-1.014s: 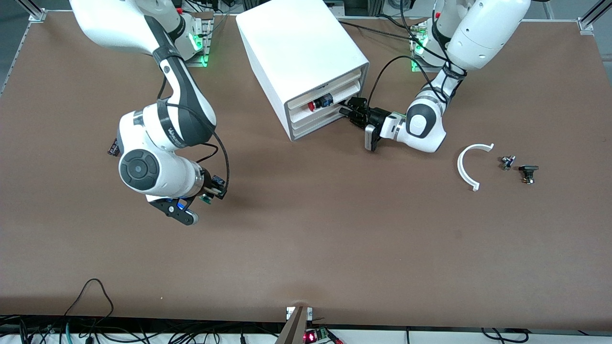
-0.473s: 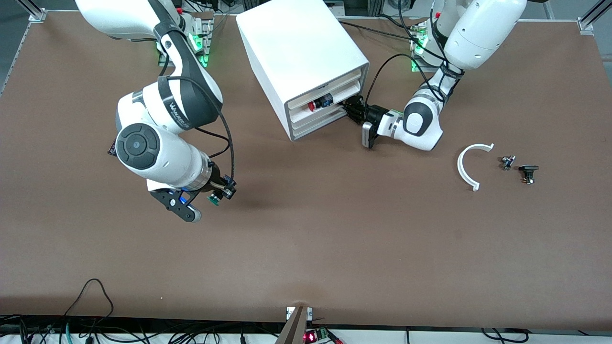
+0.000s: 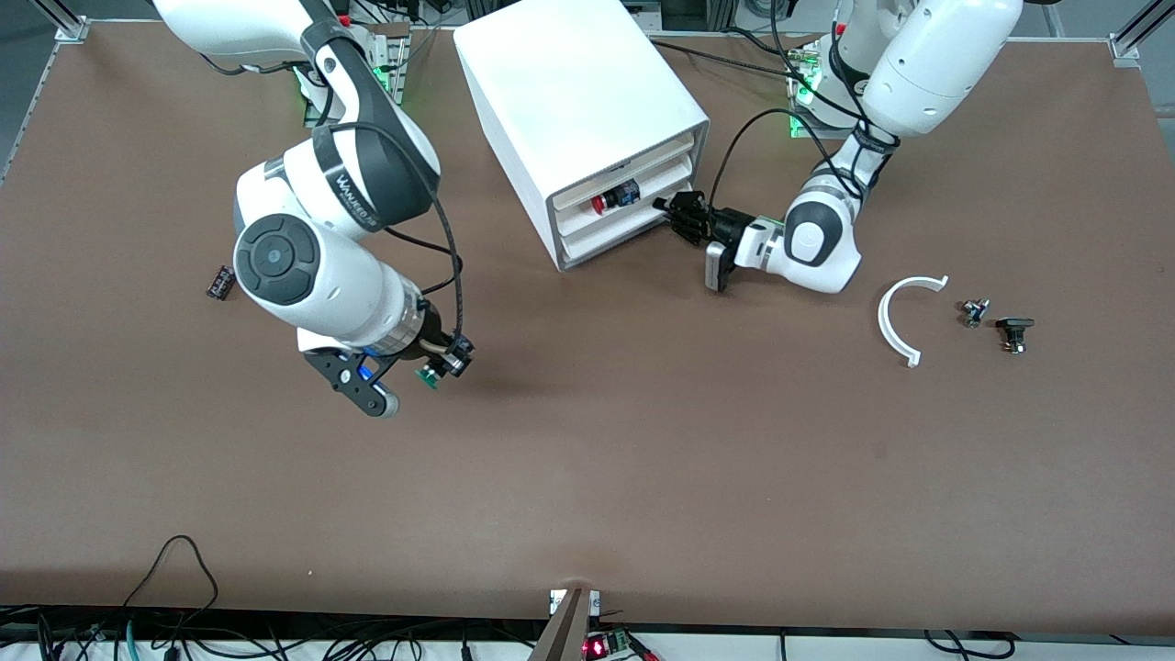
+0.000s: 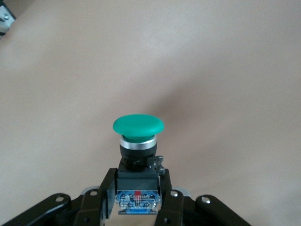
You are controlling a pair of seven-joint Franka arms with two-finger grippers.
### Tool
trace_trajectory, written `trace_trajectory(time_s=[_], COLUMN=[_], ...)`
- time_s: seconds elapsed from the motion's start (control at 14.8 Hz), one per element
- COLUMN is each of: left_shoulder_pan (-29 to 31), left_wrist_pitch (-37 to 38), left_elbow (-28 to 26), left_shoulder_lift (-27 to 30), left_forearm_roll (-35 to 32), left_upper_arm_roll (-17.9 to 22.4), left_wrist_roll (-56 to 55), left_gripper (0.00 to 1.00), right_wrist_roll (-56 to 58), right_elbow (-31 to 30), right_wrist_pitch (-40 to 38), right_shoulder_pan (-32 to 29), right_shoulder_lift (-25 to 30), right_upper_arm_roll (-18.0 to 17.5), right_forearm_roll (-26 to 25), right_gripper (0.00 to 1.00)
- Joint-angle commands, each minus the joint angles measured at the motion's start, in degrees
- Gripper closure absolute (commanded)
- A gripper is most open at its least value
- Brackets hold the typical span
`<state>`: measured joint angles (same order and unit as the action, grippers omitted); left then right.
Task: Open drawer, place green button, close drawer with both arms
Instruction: 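Pull the drawer open with the left gripper while the right gripper grasps the button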
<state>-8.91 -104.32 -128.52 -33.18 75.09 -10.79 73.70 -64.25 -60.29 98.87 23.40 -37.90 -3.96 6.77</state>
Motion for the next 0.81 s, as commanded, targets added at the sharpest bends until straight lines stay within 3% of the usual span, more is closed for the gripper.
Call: trace_trajectory(time_s=[0.0,0.54,0.74], left_shoulder_pan=[0.74,1.00,1.00], left_wrist_pitch=[-1.41,-1.32,-1.32], left_elbow=[4.57,16.71,17.95], left_shoulder_lift=[-1.53,-5.93,-5.85], left_forearm_roll=[-4.49,-13.46,-14.27], left_upper_arm_roll=[2.87,6.22,6.39], left_wrist_roll=[-1.97,-8.82,-10.59], left_gripper=[0.93,0.91,0.79], right_wrist_roll=[-4.38,-13.51,-21.15], right_elbow=[2.98,2.90,2.72], right_wrist_pitch=[1.14,10.81,11.52], right_shoulder_pan=[0.07,4.89,8.23], right_shoulder_lift=[-0.51,-0.77,-1.74], right_upper_arm_roll=[-2.01,-3.42,-3.33], right_forearm_roll=[0.88,0.62,0.35], right_gripper=[1.00,1.00,1.00])
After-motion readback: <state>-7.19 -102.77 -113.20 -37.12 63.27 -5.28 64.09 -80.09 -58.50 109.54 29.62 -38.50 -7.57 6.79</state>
